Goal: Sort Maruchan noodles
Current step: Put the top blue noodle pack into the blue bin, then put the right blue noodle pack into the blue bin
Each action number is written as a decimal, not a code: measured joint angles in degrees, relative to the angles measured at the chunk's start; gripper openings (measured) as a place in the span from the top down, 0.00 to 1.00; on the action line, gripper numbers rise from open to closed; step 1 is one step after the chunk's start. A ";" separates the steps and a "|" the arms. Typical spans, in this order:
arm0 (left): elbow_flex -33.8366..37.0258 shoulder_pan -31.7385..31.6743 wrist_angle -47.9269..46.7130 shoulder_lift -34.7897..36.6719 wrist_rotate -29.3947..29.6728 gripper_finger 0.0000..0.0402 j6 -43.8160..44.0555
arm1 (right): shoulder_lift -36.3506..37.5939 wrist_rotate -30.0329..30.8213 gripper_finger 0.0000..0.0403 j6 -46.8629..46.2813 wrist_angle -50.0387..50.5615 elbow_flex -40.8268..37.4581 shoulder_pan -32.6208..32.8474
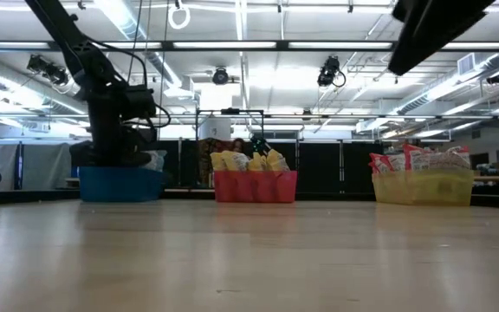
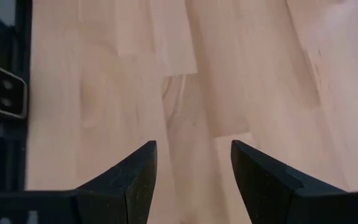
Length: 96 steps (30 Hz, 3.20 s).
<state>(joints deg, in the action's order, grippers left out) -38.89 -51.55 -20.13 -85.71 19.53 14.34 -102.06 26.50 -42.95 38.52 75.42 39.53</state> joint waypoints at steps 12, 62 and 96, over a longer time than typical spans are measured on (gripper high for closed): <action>-0.27 4.46 -12.29 11.26 -10.47 0.58 -1.73 | 0.13 -6.35 0.48 15.70 6.51 7.96 -4.60; 0.06 48.59 -13.77 50.58 -14.67 0.58 3.03 | -0.33 -10.42 0.48 -2.95 -17.04 -11.11 -19.84; 19.94 53.99 31.36 24.33 -8.16 0.35 22.22 | -0.07 -5.09 0.48 38.24 -29.64 -12.50 -31.08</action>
<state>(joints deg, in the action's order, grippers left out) -18.94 2.44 11.23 -61.38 11.38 36.56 -102.13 21.41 -4.72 8.88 62.92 8.45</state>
